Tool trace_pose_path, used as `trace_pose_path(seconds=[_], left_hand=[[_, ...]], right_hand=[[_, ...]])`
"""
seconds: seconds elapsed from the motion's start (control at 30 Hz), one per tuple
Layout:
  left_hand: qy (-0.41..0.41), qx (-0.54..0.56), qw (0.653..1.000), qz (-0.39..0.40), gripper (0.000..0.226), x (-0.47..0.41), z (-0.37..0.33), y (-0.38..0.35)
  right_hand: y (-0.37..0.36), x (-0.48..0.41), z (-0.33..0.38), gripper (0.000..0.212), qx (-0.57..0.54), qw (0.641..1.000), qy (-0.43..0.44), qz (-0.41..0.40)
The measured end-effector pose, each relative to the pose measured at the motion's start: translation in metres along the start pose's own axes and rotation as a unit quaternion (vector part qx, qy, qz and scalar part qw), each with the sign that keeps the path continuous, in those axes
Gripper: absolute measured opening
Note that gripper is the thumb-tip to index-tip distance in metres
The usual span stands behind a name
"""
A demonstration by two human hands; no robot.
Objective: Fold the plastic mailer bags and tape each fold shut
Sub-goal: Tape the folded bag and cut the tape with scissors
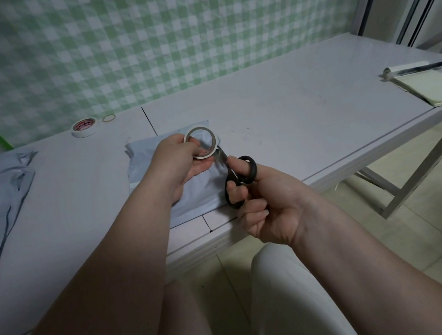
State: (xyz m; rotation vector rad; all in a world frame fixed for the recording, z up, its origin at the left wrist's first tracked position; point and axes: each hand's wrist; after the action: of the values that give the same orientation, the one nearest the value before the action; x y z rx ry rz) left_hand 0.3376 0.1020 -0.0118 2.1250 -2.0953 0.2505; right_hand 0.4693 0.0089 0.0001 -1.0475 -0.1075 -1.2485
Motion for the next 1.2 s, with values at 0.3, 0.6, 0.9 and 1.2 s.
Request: trace_pose_path(seconds=[0.3,0.6,0.9,1.2], left_hand=[[0.013,0.044,0.999,-0.014,0.021,0.003,-0.003,0.002],[-0.016,0.071,0.996,-0.045,0.019,0.014,-0.015,0.026],[-0.168,-0.386,0.877,-0.231,0.029,0.024,-0.009,0.092],[-0.075,-0.532,0.802,-0.261,0.031,0.032,0.008,0.115]], right_hand=[[0.000,0.012,0.004,0.028,0.038,0.998,0.056,0.011],[0.012,-0.010,0.048,0.034,0.525,0.722,0.268,-0.361],[-0.007,-0.029,0.056,0.019,0.707,0.517,0.208,-0.436],[-0.009,-0.034,0.050,0.017,0.736,0.463,0.207,-0.448]])
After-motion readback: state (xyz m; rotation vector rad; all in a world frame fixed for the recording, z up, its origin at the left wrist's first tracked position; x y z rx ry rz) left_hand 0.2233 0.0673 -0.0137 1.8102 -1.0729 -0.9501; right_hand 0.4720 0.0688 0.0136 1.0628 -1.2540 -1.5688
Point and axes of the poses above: each hand's wrist, its own x-axis away from the middle knuckle, its own y-axis out of the back of the hand, z = x × y
